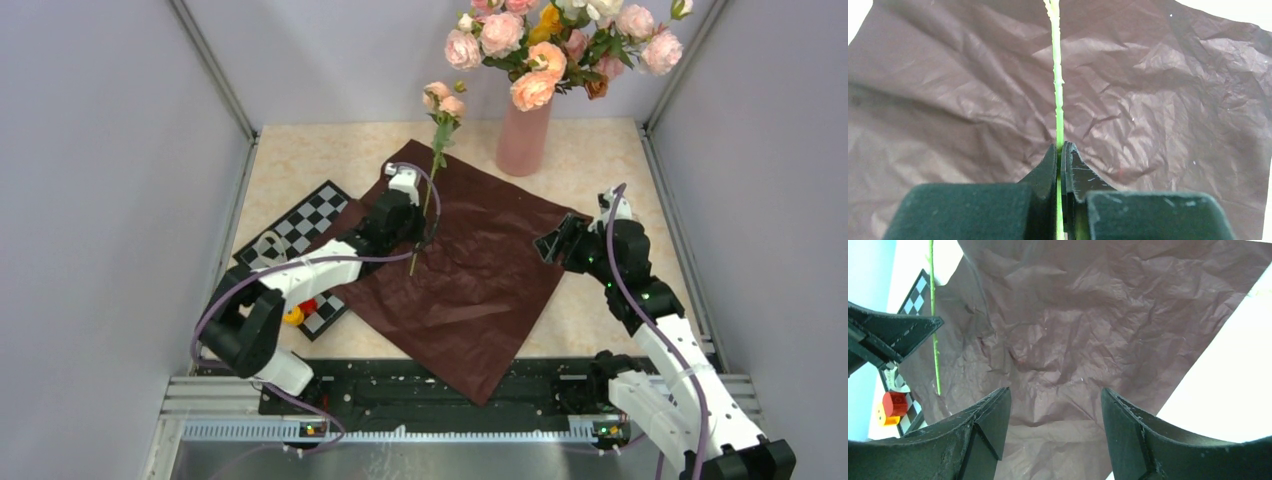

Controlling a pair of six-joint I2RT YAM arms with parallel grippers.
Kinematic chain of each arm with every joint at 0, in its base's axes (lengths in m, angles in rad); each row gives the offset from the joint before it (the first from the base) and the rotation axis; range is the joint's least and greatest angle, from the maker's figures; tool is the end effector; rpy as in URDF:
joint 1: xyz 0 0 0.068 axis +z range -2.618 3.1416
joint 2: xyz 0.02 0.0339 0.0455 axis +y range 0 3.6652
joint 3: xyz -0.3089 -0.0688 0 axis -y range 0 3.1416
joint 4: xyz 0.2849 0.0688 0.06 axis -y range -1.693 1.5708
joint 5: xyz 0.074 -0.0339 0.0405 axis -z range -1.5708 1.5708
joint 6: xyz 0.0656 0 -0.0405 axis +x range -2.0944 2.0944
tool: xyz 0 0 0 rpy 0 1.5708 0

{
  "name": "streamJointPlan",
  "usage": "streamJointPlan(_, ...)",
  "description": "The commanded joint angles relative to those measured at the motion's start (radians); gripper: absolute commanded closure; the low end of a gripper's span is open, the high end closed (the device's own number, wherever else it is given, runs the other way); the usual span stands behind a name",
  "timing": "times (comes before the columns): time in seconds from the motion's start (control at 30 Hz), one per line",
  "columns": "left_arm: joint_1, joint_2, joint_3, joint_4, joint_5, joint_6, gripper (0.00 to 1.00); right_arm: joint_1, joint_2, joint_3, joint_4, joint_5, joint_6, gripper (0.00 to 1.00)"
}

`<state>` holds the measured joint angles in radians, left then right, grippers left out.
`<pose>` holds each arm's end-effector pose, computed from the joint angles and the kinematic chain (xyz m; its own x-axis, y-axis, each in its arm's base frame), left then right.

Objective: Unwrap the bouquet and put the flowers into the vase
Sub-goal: Pick up the fake flower from the wrapping paper.

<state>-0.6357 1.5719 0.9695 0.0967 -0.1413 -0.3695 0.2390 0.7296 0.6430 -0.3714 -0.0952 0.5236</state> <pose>0.3359 -0.2364 0.2431 -0.5400 -0.0459 -0.8404 0.3149 0.9150 -0.2523 0.1964 0.0543 0.2929 -0.5313 0.3828 -0.7558 -0.0610 0.8725 0.4849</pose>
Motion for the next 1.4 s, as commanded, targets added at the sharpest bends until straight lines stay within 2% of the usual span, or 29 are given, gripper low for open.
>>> streamJointPlan(0.0,-0.001,-0.162,-0.168,0.176,0.001,-0.059,1.0,-0.008,0.006,-0.007,0.113,-0.087,0.023,0.3)
streamJointPlan(0.1,-0.004,-0.3,-0.342,0.297,0.073,-0.11,1.0,-0.009,0.022,-0.025,0.221,-0.195,0.064,0.27)
streamJointPlan(0.23,-0.019,-0.518,-0.53,0.414,0.095,-0.185,1.0,0.002,0.088,-0.066,0.433,-0.354,0.174,0.26)
streamJointPlan(0.3,-0.021,-0.609,-0.592,0.423,0.123,-0.206,1.0,0.022,0.119,-0.075,0.525,-0.356,0.221,0.25)
streamJointPlan(0.43,-0.033,-0.773,-0.661,0.386,0.187,-0.22,1.0,0.123,0.22,-0.021,0.584,-0.295,0.213,0.25)
streamJointPlan(0.63,-0.036,-0.95,-0.672,0.264,0.303,-0.187,1.0,0.301,0.412,0.12,0.715,-0.233,0.194,0.26)
streamJointPlan(0.77,-0.036,-1.022,-0.659,0.174,0.346,-0.188,1.0,0.345,0.513,0.22,0.819,-0.258,0.211,0.25)
streamJointPlan(0.93,-0.036,-1.079,-0.676,0.167,0.375,-0.234,1.0,0.35,0.603,0.319,0.947,-0.321,0.277,0.25)
streamJointPlan(1.17,-0.036,-1.095,-0.688,0.17,0.384,-0.265,1.0,0.352,0.707,0.457,0.849,-0.299,0.241,0.28)
streamJointPlan(1.37,-0.036,-1.089,-0.68,0.154,0.393,-0.261,1.0,0.36,0.769,0.509,0.894,-0.361,0.288,0.32)
